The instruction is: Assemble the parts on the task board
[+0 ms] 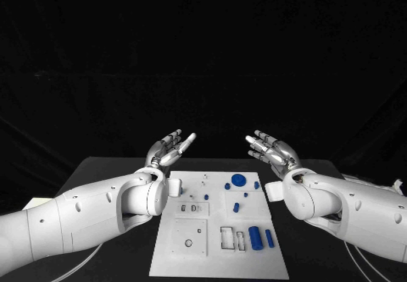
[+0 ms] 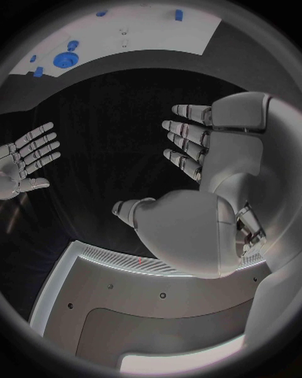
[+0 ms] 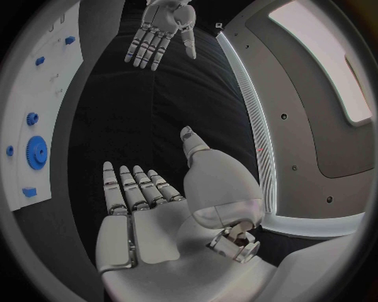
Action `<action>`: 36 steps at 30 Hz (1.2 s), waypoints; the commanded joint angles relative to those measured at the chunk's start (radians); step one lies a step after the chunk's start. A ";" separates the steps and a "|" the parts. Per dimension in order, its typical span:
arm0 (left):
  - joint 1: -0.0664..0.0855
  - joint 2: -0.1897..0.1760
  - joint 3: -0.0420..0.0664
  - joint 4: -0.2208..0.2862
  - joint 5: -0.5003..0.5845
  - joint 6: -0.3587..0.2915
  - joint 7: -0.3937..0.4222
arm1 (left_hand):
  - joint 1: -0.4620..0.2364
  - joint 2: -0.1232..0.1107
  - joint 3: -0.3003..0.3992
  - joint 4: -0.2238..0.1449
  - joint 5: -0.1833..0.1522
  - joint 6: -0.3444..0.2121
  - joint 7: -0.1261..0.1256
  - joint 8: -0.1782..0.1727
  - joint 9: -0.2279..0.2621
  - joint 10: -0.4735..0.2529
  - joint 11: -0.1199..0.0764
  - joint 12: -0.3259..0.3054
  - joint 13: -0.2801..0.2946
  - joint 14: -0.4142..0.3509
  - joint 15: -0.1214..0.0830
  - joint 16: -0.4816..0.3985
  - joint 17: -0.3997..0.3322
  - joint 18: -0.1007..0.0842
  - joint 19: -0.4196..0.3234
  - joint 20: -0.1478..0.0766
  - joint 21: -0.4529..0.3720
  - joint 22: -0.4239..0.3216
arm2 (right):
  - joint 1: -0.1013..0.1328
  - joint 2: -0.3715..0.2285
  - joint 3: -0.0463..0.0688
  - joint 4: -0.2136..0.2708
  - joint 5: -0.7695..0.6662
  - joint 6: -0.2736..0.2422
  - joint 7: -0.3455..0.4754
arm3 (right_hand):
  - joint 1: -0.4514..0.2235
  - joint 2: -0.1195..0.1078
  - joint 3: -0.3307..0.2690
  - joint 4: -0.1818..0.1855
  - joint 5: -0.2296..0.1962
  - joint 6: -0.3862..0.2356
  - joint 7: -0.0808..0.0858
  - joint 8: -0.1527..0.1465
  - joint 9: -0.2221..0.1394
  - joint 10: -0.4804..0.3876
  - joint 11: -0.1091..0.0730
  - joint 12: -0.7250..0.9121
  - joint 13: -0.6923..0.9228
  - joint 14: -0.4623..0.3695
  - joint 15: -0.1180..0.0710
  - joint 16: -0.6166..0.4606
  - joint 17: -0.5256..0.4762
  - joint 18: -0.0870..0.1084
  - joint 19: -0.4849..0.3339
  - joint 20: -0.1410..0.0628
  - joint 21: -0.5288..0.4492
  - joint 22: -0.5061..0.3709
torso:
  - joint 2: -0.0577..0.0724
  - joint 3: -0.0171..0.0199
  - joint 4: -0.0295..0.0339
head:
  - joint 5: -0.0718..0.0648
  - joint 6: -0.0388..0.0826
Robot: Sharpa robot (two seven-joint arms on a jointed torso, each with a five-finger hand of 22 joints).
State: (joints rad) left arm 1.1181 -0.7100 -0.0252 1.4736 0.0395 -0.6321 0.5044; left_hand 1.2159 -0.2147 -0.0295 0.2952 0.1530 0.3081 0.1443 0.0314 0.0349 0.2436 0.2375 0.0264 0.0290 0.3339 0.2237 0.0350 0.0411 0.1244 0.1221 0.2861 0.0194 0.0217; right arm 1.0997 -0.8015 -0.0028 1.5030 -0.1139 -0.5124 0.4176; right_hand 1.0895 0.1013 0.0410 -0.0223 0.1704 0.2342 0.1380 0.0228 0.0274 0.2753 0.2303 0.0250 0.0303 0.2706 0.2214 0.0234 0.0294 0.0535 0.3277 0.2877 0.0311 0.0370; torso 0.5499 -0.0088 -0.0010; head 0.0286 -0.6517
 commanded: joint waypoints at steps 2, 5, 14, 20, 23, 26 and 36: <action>0.001 0.002 0.001 0.000 0.008 0.052 0.014 | 0.016 0.003 0.006 0.006 0.005 0.011 0.131 0.005 0.001 0.008 0.008 0.004 0.002 0.012 0.004 0.007 0.002 0.010 0.002 0.007 0.004 0.001 | 0.007 -0.003 -0.001 -0.010 -0.105 0.187 -0.063 | 0.078 0.013 0.012 -0.043 0.006 0.065 0.153 0.011 0.007 0.085 0.027 0.014 0.008 0.090 0.024 0.015 0.007 0.039 0.073 0.004 0.018 0.009 | 0.000 -0.0001 -0.0001 | 0.000 0.000; 0.001 0.002 0.001 0.000 0.008 0.052 0.014 | 0.017 0.016 0.016 0.006 0.002 0.025 0.137 0.007 0.003 0.026 0.014 0.007 0.004 0.036 0.008 0.011 0.005 0.008 0.014 0.008 0.008 0.004 | 0.008 -0.003 -0.001 -0.012 -0.112 0.201 -0.068 | 0.113 0.012 0.019 -0.071 0.006 0.131 0.154 0.020 0.013 0.173 0.030 0.026 0.015 0.191 0.024 0.028 0.015 0.058 0.150 0.003 0.032 0.018 | 0.000 -0.0001 -0.0001 | 0.000 0.000; 0.002 -0.038 0.001 0.009 0.037 0.110 0.029 | 0.059 0.140 0.088 -0.009 -0.020 0.397 0.130 0.078 0.037 0.533 -0.005 0.095 0.041 0.525 -0.031 0.154 0.063 0.046 0.585 0.003 0.237 0.116 | 0.021 -0.032 0.001 -0.053 -0.312 0.096 -0.021 | 0.222 0.003 0.075 -0.188 0.043 0.578 0.104 0.069 0.038 0.677 -0.036 0.092 0.032 0.725 -0.063 0.107 0.036 0.134 0.528 -0.016 0.146 0.049 | 0.010 0.0006 -0.0028 | -0.024 -0.011; 0.002 -0.077 0.001 0.049 0.045 0.174 0.009 | 0.094 0.178 0.094 -0.033 -0.022 0.546 0.090 0.083 0.036 0.673 -0.050 0.120 0.039 0.714 -0.089 0.201 0.100 0.062 0.789 -0.041 0.317 0.137 | 0.035 -0.031 0.002 -0.073 -0.453 0.082 -0.036 | 0.199 -0.011 0.136 -0.233 0.049 0.696 0.087 0.052 0.038 0.765 -0.059 0.061 0.031 0.850 -0.101 0.094 0.034 0.130 0.641 -0.058 0.174 0.041 | 0.028 0.0023 -0.0095 | -0.024 -0.005; 0.003 -0.108 0.003 0.091 0.046 0.210 0.002 | 0.153 0.185 0.118 -0.082 -0.022 0.604 0.076 0.092 0.038 0.730 -0.068 0.129 0.041 0.790 -0.112 0.216 0.127 0.060 0.856 -0.067 0.337 0.139 | 0.053 -0.034 0.003 -0.076 -0.535 0.074 -0.059 | 0.193 -0.020 0.158 -0.250 0.048 0.729 0.080 0.052 0.040 0.810 -0.075 0.058 0.033 0.927 -0.128 0.109 0.042 0.131 0.728 -0.093 0.214 0.053 | 0.049 0.0059 -0.0092 | -0.030 0.000; 0.004 -0.141 0.005 0.139 0.047 0.250 -0.001 | 0.232 0.184 0.167 -0.144 -0.021 0.642 0.060 0.097 0.037 0.770 -0.086 0.130 0.041 0.839 -0.136 0.226 0.148 0.061 0.907 -0.092 0.361 0.147 | 0.073 -0.035 0.004 -0.081 -0.629 0.059 -0.098 | 0.186 -0.032 0.169 -0.261 0.054 0.765 0.066 0.057 0.043 0.864 -0.095 0.063 0.035 1.009 -0.157 0.133 0.055 0.131 0.799 -0.124 0.255 0.068 | 0.070 0.0085 -0.0098 | -0.030 0.008; 0.008 -0.212 0.012 0.268 0.072 0.296 0.001 | 0.233 0.152 0.212 -0.177 -0.024 0.696 0.044 0.077 0.030 0.845 -0.109 0.095 0.036 0.926 -0.166 0.239 0.212 0.057 0.984 -0.128 0.428 0.178 | 0.129 -0.028 0.013 -0.107 -1.075 0.170 -0.314 | 0.183 -0.095 0.181 -0.262 0.080 0.849 0.011 0.054 0.045 0.991 -0.155 0.047 0.038 1.248 -0.243 0.367 0.213 0.127 1.011 -0.221 0.471 0.178 | 0.136 0.0111 0.0048 | -0.046 0.039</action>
State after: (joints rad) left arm 1.1239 -0.9179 -0.0141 1.7294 0.0883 -0.3931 0.5026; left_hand 1.4533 -0.0626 0.1755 0.1174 0.1346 0.9954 0.1890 0.1107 0.0667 1.0830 0.1302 0.1220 0.0656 1.2556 0.0562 0.2703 0.2518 0.1720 1.1007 0.1599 0.4455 0.1991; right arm 1.2242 -0.8322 0.0097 1.3977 -0.9313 -0.4167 0.2229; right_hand 1.2774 0.0452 0.2044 -0.2773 0.2305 1.0193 0.1817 0.0736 0.0702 1.1835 0.1105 0.0907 0.0654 1.3867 0.0283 0.2359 0.1396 0.1624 1.2125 0.1227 0.3733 0.1504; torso 0.6581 0.0017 -0.0015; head -0.0143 -0.6224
